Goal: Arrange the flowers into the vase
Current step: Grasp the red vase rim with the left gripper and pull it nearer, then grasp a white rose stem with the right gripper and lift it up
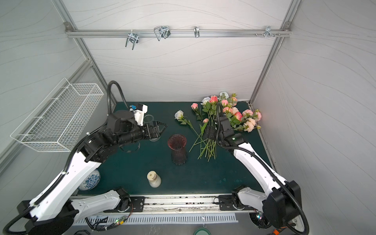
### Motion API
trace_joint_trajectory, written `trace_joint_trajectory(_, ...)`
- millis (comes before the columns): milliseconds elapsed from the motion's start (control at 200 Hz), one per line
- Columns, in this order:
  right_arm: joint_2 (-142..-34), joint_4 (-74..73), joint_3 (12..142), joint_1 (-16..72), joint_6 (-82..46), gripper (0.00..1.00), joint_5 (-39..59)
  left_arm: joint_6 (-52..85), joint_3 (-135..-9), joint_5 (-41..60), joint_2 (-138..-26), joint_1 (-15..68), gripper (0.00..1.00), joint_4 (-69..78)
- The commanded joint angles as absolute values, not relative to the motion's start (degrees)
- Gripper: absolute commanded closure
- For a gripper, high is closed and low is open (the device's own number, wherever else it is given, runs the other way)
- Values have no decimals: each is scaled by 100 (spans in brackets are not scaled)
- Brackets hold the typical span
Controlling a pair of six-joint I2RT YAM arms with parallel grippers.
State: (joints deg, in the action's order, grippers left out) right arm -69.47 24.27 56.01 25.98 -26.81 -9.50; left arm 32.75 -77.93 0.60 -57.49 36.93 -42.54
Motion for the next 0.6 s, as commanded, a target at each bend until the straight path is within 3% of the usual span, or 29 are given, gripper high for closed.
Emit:
trace_joint_trajectory(0,-7610,2134,6009,2492,-2676,28,-401,3031,-7423,-583,-5259,3718,1,-3903)
trace_joint_trajectory(160,-8795,2081,6554,2460,-3020,44,-277,2988,-6730,-828,-4661,3726,1,-3775)
trace_joint_trajectory(280,-9456,2086,6974,2538,-2819,44,-293,2954,-6302,-852,-4280,3722,1,-3767)
trace_joint_trajectory(395,-10539,2999,8117,2824,-2032,40,-178,2967,-6013,-1037,-4084,3713,1,-3851)
trace_joint_trajectory(595,-11775,3695,9249,3230,-1164,21,-719,2988,-5958,-1146,-4147,3713,1,-3999)
